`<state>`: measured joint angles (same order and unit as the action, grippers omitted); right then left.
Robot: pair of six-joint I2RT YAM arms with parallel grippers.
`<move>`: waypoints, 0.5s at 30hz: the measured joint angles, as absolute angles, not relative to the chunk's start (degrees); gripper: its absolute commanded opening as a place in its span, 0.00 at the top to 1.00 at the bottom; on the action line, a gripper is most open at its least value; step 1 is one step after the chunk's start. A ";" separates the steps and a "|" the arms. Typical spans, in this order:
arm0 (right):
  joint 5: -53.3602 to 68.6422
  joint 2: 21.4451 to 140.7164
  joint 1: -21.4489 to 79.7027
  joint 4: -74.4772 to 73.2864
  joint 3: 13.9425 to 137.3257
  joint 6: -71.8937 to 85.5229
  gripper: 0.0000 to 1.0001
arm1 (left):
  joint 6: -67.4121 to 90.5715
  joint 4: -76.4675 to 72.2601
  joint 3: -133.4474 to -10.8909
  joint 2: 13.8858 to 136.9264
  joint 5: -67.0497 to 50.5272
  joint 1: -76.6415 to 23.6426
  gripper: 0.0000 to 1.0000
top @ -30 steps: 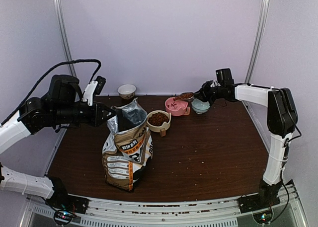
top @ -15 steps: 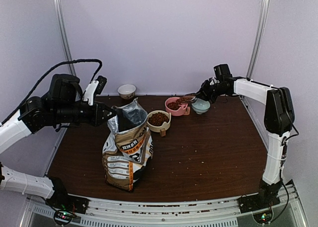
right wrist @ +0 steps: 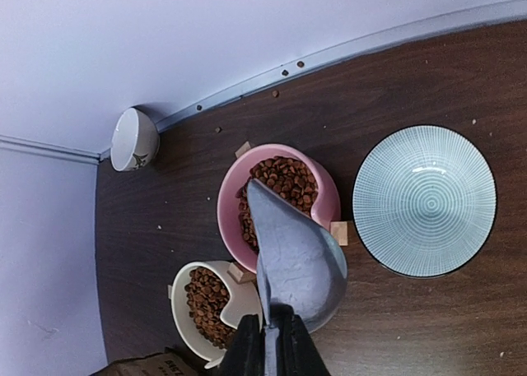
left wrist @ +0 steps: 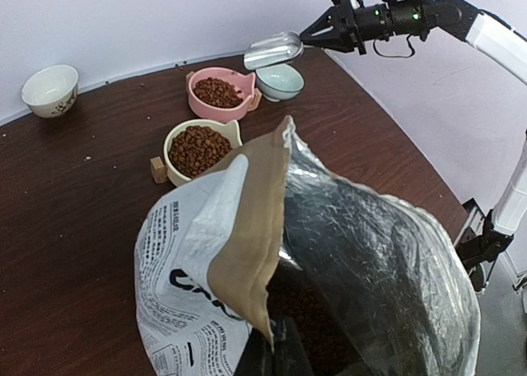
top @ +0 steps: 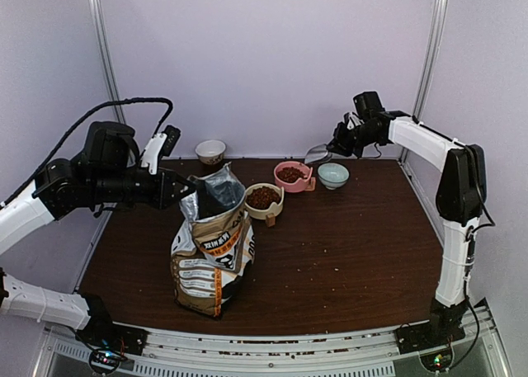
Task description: Serve the pet food
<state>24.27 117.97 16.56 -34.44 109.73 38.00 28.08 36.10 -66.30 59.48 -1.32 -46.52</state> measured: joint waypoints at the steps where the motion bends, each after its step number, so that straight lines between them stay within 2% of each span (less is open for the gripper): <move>1: 23.64 117.99 16.75 -35.14 110.39 36.42 1.00 | 27.99 36.05 -66.35 59.57 -1.50 -46.50 1.00; 11: 19.38 117.82 19.84 -39.51 113.14 21.82 1.00 | 26.83 35.68 -66.74 60.38 -3.25 -46.37 1.00; 15: 19.20 114.21 21.85 -42.30 112.55 16.21 1.00 | 25.52 35.79 -68.64 62.94 -5.28 -47.05 1.00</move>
<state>19.20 114.21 21.85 -42.30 112.55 16.21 25.52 35.79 -68.64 62.94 -5.28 -47.05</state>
